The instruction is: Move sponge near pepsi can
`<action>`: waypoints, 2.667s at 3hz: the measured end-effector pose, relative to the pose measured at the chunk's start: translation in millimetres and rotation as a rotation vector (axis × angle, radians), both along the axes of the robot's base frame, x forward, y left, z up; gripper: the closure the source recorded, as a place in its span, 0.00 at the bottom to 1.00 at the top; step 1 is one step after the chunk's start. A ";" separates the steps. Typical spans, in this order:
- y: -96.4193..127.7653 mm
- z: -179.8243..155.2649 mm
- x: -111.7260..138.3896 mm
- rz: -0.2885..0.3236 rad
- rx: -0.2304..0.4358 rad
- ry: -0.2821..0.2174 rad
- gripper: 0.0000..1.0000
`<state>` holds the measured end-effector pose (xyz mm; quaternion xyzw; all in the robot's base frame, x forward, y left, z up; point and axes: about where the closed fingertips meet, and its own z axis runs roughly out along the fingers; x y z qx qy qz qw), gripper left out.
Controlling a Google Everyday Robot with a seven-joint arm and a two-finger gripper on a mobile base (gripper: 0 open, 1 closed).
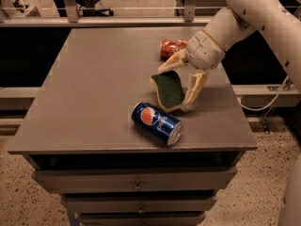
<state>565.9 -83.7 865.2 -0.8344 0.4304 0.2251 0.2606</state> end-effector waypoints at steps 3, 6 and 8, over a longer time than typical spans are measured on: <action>-2.5 -0.5 2.4 0.014 -0.024 -0.009 0.00; -85.9 48.8 18.0 -0.361 0.030 -0.118 0.00; -121.2 104.4 33.0 -0.725 0.174 -0.171 0.00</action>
Offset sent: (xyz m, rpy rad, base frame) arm -0.0162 -0.0119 0.0005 -0.0434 0.0404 0.0552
